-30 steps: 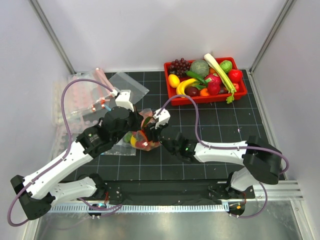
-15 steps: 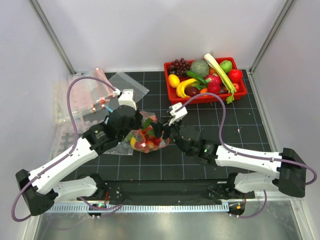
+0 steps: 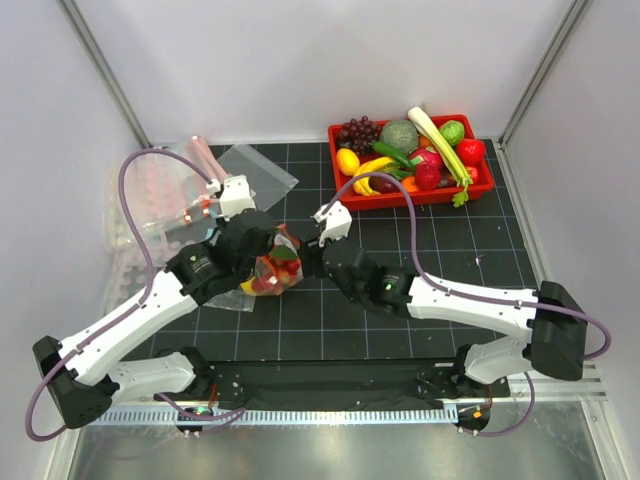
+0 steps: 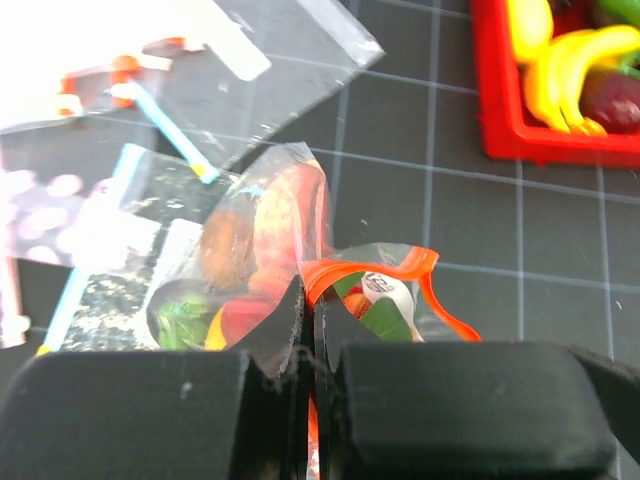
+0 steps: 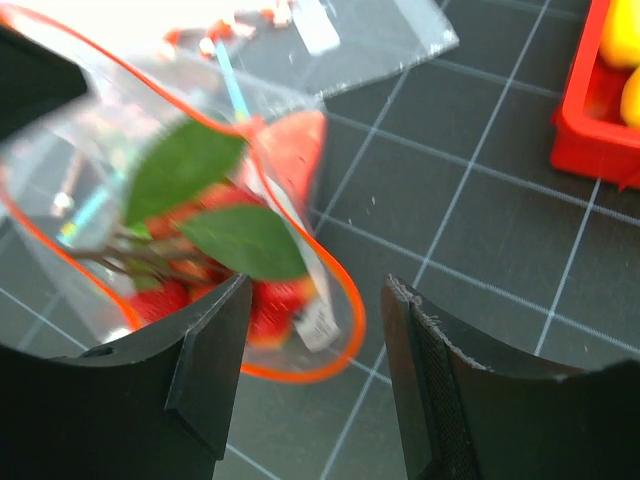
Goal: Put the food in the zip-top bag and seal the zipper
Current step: Adjust the zipper food storage bag at the center of the board.
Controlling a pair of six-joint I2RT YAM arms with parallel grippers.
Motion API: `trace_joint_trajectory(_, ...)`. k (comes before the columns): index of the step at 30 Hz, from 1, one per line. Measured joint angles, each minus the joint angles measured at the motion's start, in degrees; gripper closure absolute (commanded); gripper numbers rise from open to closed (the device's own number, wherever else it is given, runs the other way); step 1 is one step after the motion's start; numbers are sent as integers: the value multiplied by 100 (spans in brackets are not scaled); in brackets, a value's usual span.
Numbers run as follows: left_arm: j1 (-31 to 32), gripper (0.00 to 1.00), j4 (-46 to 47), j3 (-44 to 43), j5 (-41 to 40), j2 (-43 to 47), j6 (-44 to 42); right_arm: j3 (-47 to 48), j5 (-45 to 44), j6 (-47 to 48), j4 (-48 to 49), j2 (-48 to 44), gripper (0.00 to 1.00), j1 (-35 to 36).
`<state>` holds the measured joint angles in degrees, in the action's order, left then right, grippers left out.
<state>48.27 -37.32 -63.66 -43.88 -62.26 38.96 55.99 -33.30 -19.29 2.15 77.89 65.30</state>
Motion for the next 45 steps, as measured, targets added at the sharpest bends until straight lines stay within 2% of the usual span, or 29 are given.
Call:
trace_joint_trajectory(8,-2,97,-160,22,-544,603,192,262,315,-267,-273,431,39,-184)
trace_joint_trajectory(10,-2,97,-153,42,-608,741,232,299,544,-385,-271,588,46,-350)
trace_joint_trajectory(11,-4,97,-153,55,-619,785,243,299,660,-455,-282,662,50,-426)
trace_joint_trajectory(12,-4,97,-155,63,-623,802,251,299,774,-498,-291,732,63,-492)
trace_joint_trajectory(14,-4,97,-153,79,-616,782,260,299,929,-570,-313,817,78,-577)
trace_joint_trajectory(15,-2,97,-153,90,-603,763,262,299,1005,-612,-323,835,91,-595)
trace_joint_trajectory(17,-2,97,-131,120,-564,719,258,299,1075,-643,-334,820,98,-590)
trace_joint_trajectory(22,-9,98,111,166,-90,551,149,208,1099,-656,-413,455,99,-577)
trace_joint_trajectory(29,-15,98,575,79,1585,-66,-37,-166,1314,-590,-76,-553,99,-579)
trace_joint_trajectory(36,-20,98,1062,79,3106,-498,-42,-468,1506,-549,372,-866,99,-579)
trace_joint_trajectory(45,-68,95,1204,79,3912,-634,-151,-699,1377,-527,413,-1209,99,-579)
